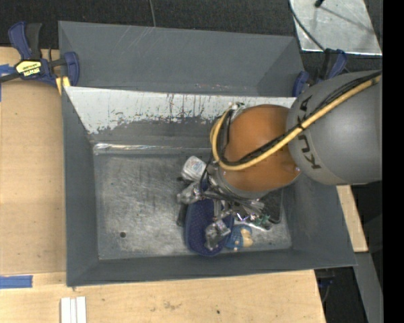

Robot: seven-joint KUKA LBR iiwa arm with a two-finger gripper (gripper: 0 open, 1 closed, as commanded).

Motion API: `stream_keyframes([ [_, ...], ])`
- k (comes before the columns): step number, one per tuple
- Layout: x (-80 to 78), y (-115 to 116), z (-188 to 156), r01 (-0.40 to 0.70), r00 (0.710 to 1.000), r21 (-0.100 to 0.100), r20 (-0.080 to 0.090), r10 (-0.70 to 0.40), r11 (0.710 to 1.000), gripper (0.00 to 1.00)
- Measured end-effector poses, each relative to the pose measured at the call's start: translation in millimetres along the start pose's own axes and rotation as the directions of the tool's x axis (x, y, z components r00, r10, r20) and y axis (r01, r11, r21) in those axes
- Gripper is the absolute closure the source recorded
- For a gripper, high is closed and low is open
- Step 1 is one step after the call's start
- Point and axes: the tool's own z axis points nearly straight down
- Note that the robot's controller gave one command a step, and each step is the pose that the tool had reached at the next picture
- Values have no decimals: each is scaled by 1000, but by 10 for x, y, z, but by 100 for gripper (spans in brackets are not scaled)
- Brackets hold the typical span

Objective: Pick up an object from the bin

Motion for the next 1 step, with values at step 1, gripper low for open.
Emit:
stream_keyframes([
  [1,27,-181,292,328,945,2,12,-328,945,0],
])
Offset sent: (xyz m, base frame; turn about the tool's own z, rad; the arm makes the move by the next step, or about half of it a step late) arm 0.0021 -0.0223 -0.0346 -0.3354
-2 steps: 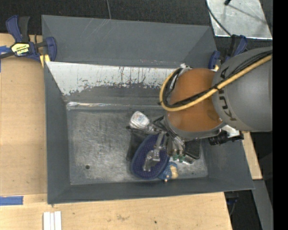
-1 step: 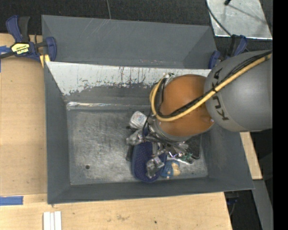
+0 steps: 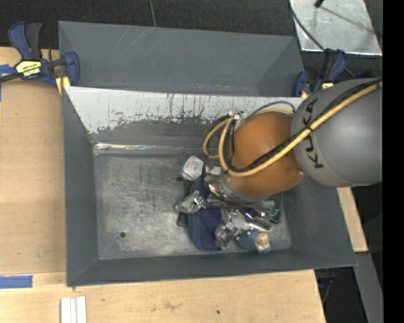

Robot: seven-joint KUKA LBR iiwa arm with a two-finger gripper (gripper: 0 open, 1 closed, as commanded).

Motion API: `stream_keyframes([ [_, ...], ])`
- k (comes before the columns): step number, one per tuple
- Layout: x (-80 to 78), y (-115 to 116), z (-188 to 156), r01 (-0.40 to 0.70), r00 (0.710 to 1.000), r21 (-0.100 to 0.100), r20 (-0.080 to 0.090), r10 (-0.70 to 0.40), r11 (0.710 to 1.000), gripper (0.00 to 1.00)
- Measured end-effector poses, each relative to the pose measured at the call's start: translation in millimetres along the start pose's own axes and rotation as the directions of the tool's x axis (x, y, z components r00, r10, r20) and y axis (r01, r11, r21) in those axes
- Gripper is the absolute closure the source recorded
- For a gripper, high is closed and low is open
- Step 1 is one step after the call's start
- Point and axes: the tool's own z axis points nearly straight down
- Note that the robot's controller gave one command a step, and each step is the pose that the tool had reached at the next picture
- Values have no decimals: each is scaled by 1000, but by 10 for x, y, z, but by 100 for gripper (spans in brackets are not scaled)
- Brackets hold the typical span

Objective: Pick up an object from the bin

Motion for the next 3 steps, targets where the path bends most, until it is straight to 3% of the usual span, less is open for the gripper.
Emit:
stream_keyframes([
  [1,-199,-158,11,563,827,-8,-9,-563,827,0],
  [2,-187,-182,-6,561,828,-8,-15,-561,828,100],
  [3,-158,-325,-2102,563,826,5,-6,-563,826,100],
])
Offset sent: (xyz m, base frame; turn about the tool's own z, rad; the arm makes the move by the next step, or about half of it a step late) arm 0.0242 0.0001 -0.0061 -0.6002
